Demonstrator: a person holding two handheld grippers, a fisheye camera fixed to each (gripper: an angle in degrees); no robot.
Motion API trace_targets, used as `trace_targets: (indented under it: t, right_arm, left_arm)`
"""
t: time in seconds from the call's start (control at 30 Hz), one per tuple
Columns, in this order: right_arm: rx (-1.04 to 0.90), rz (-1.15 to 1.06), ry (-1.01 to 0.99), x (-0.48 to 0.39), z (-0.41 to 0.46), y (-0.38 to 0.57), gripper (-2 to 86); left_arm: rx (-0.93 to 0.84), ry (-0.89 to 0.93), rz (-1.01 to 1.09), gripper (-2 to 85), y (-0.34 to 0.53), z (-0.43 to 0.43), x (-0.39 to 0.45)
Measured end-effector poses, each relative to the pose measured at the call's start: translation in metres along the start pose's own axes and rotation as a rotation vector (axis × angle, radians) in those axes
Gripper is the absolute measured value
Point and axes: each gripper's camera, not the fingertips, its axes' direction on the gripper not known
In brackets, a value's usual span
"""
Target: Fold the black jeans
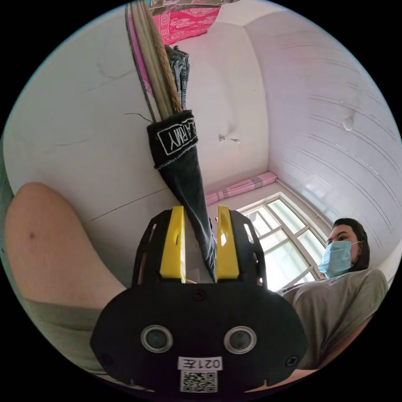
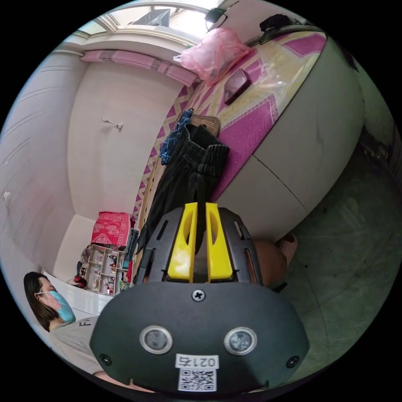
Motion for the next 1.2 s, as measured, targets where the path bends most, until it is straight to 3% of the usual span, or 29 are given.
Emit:
trace_targets:
  t: [0.37,0.5,0.63,0.77,1.0,1.2]
  right_arm:
    - [0.016,0.086,-0.101,0.036,0.048,0.039,6.2]
    - [-0.005,0.061,-0.141,0.032,0.071,0.038,3.1]
    - [-0.010,0.005,-0.040,0.015,0.086,0.035,0.3]
    - [0.021,-0.081,-0.131,-0.018,0.089,0.020,-0.1]
    - [-0.010,-0.133,-0.278,-0.078,0.153,-0.066,-0.2]
    - [-0.094,-0.111,-0.218,-0.122,0.288,-0.181,-0.3]
  left_arm:
    - [0.010,-0.017,0.038,-0.6,-0.032,0.051,-0.026]
    - [-0.072,-0.095,0.100,-0.9,-0.062,0.084,-0.009]
    - [-0.169,-0.199,0.174,-0.9,-0.096,0.126,0.019]
    - [-0.259,-0.298,0.251,-1.0,-0.136,0.174,0.061]
    - [-0.543,-0.540,0.465,-1.0,-0.274,0.343,0.148]
    - [-0.780,-0.640,0.448,-1.0,-0.421,0.551,0.117]
